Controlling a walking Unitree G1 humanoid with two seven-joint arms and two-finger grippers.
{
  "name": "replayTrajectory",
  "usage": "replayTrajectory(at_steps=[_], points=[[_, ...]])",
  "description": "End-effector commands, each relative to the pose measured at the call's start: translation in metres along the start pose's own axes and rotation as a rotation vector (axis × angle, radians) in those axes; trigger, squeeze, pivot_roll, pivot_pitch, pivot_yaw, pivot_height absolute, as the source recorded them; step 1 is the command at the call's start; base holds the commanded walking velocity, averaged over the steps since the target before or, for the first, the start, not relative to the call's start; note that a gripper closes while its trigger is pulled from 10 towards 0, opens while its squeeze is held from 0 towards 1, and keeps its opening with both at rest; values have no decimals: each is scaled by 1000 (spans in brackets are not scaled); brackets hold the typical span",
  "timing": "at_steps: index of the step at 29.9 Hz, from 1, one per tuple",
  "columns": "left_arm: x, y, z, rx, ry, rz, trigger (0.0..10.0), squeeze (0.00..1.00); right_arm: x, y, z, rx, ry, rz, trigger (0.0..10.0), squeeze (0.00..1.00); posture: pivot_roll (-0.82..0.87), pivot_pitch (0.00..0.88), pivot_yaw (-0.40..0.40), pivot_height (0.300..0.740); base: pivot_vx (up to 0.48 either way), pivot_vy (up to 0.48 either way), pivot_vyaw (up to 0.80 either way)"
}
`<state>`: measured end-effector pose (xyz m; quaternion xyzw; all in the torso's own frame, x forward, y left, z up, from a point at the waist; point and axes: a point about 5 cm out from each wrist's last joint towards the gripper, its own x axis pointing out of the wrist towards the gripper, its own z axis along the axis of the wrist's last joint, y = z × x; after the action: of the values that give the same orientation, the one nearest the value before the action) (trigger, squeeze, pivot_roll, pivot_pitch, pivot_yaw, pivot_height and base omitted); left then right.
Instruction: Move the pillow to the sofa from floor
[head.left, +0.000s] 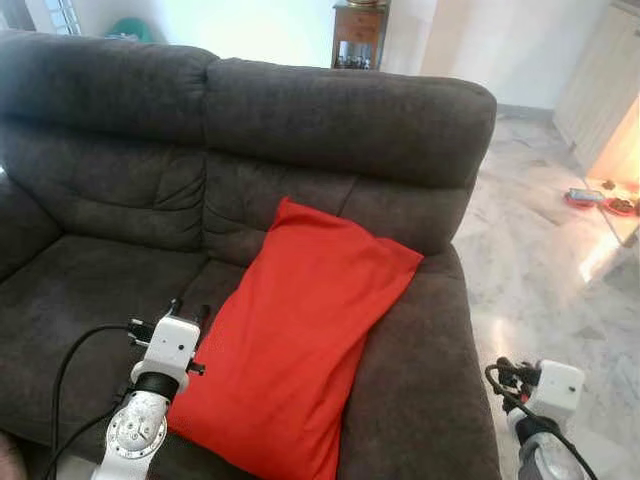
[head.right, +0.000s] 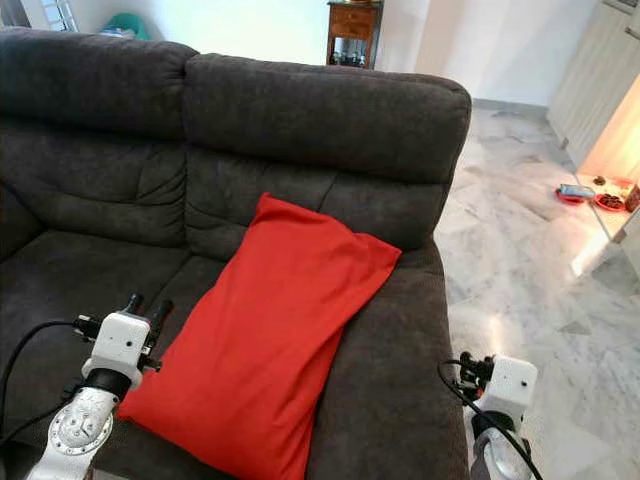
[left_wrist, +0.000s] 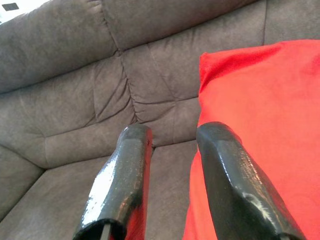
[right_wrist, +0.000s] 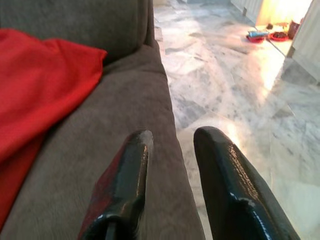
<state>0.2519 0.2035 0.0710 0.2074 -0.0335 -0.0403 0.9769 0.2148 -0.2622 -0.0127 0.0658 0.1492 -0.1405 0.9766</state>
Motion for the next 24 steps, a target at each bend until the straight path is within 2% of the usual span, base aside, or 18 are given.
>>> replayTrajectory(at_steps=[1,3,12,24], points=[[4,-6,3,-8,-19,-23,10000,0,-4,-7,-5,11,9,-28,10000,0,137,0,-46,738,0,0,0],[7,-8,4,-14,-26,-32,10000,0,-5,-8,-8,12,20,-34,10000,0,138,0,-35,738,0,0,0],[16,-10,7,-25,-39,-41,10000,0,2,12,-5,58,-13,-11,10000,0,130,0,-20,738,0,0,0],[14,-15,4,-34,-33,-36,10000,0,4,13,-6,58,-16,-2,10000,0,128,0,-30,738,0,0,0]])
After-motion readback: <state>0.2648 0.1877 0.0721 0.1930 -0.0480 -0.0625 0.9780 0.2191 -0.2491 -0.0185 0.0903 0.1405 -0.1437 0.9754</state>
